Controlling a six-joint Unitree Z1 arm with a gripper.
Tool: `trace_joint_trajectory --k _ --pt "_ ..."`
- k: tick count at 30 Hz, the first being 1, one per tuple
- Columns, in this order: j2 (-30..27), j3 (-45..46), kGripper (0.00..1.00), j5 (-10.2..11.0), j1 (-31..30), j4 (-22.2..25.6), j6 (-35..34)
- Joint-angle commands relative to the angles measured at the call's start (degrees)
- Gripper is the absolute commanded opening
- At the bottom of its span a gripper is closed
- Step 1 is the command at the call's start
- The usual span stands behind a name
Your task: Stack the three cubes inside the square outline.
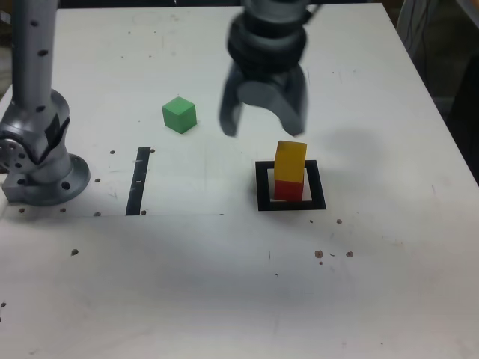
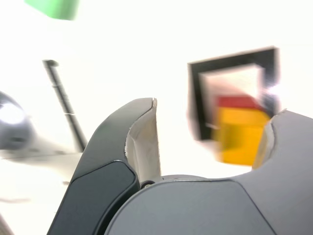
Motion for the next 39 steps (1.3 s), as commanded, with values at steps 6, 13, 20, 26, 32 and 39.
trace_joint_trajectory --k 6,13,20,26,32,39 --pt "-15.4 12.8 0.95 1.5 10.8 -0.1 0.8" --pt "-19.8 23.0 0.95 1.5 26.4 -6.0 0.9" --pt "-17.3 30.3 0.94 -1.0 30.5 -15.6 -5.0" --pt "-13.3 32.1 0.92 -1.9 31.9 -19.6 -10.5" --pt "-10.1 31.5 0.92 -2.3 33.1 -22.0 -11.0" --pt "-5.0 31.1 0.91 -2.5 34.0 -25.9 -9.5"
